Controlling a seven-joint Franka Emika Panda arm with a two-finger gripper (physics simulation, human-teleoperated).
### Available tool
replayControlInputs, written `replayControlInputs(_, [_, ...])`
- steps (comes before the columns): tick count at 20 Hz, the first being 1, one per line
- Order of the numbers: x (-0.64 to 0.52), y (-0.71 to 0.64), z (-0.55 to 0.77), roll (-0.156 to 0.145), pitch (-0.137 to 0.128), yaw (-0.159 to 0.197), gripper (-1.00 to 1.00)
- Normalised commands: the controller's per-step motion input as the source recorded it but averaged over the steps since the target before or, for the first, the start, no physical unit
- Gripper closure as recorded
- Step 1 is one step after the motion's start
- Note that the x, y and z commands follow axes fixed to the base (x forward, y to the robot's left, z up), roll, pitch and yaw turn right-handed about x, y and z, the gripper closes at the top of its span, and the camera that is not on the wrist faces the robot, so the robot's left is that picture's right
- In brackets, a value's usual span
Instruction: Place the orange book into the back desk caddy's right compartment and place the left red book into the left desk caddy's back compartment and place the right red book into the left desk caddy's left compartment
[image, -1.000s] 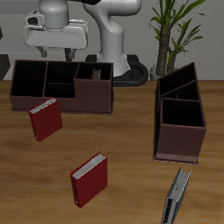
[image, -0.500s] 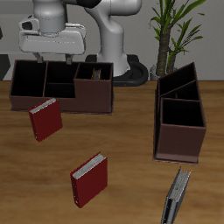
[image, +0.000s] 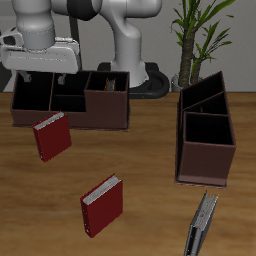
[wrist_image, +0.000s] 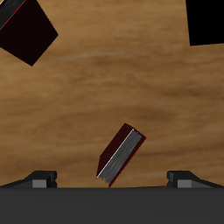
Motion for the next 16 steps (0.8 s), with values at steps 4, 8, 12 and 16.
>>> replayControlInputs(4, [0.23,0.11,0.19,0.052,-0.035,-0.013,-1.00])
replayControlInputs(8, [0.20,0.26,0.12,0.035,-0.029,-0.003,-1.00])
replayControlInputs(12, [0.21,0.31,0.13,0.017,-0.030,0.002,-1.00])
replayControlInputs(16, [0.29,0.48,0.20,0.007,-0.035,-0.013,-1.00])
